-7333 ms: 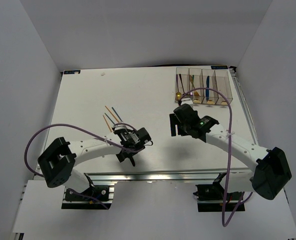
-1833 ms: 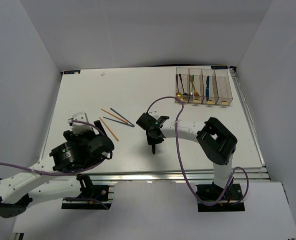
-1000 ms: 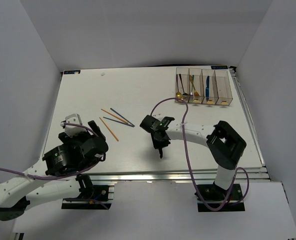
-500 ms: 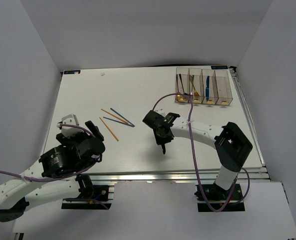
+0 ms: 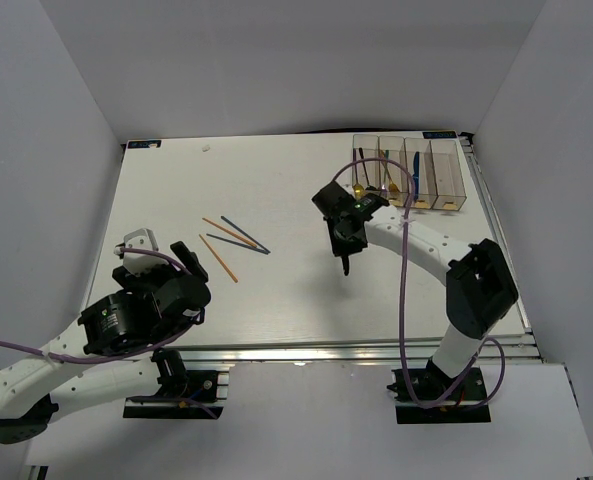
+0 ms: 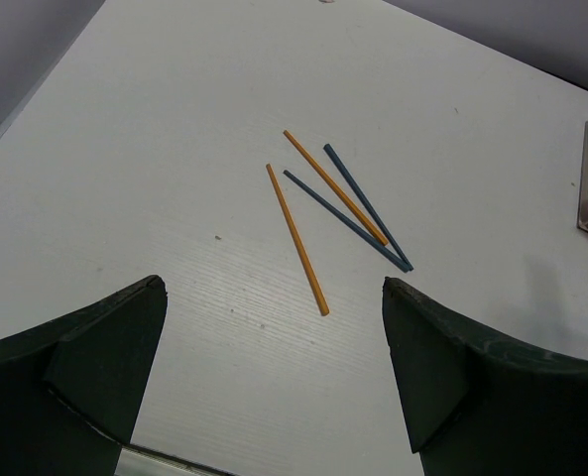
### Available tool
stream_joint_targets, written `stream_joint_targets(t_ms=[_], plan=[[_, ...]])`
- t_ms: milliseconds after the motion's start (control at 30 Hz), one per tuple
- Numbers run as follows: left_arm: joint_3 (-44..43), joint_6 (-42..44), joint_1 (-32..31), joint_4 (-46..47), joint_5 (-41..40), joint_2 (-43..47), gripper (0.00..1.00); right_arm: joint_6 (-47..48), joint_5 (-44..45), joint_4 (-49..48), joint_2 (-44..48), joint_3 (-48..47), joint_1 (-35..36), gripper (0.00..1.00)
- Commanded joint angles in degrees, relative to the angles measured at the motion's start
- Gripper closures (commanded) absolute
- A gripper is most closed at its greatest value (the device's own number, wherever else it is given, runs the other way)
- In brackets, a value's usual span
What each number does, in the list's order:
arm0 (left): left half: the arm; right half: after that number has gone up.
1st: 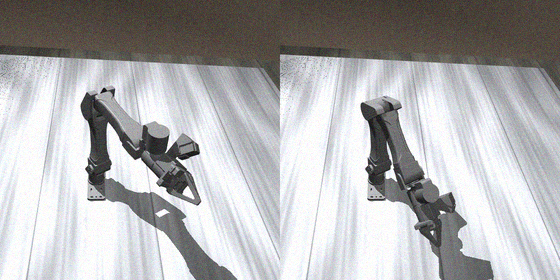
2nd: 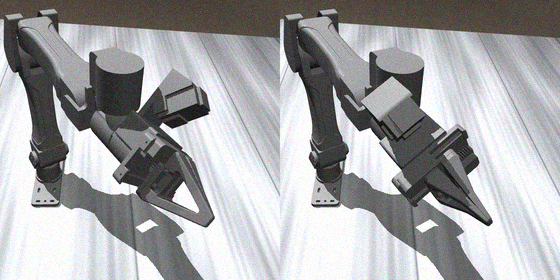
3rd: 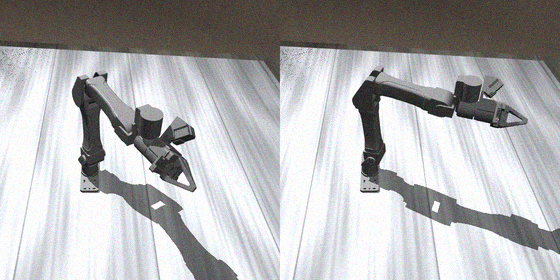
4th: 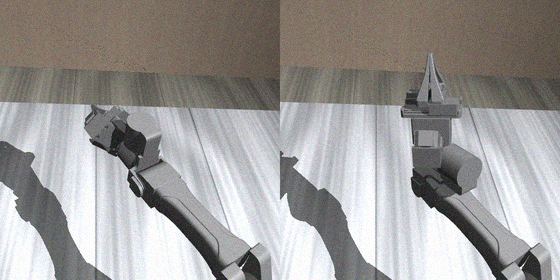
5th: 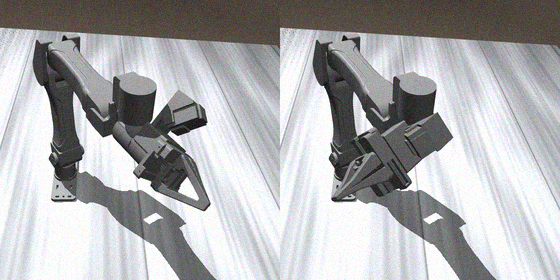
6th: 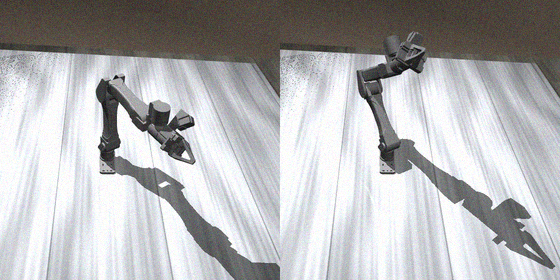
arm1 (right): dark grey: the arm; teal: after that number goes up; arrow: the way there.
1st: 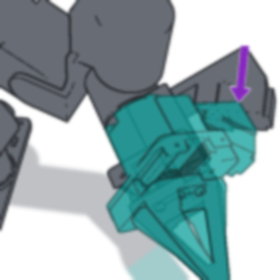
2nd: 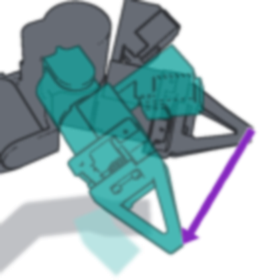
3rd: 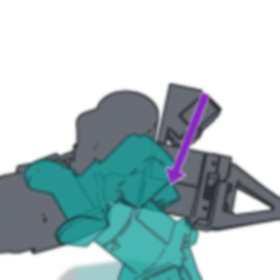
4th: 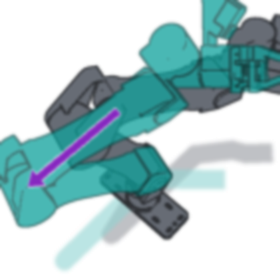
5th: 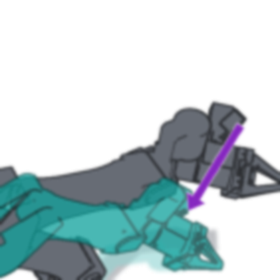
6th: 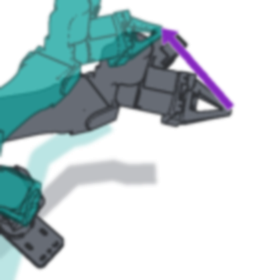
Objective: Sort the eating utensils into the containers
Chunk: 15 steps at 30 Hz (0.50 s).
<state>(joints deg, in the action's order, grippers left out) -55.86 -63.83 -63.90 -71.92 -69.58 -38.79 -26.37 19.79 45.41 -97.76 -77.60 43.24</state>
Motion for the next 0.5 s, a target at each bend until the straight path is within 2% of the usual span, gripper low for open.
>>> stream_joint_targets(t_ms=[0,467], plan=[[0.4,0.0,-0.2,0.5,-0.7,-0.2,0.02,3.9,0.9,1.9,3.0,-3.5,-1.6,1.0],[0.6,1.1,-0.2,1.4,0.0,-1.7,0.02,12.2,1.0,1.3,2.0,-9.8,-13.2,1.0]])
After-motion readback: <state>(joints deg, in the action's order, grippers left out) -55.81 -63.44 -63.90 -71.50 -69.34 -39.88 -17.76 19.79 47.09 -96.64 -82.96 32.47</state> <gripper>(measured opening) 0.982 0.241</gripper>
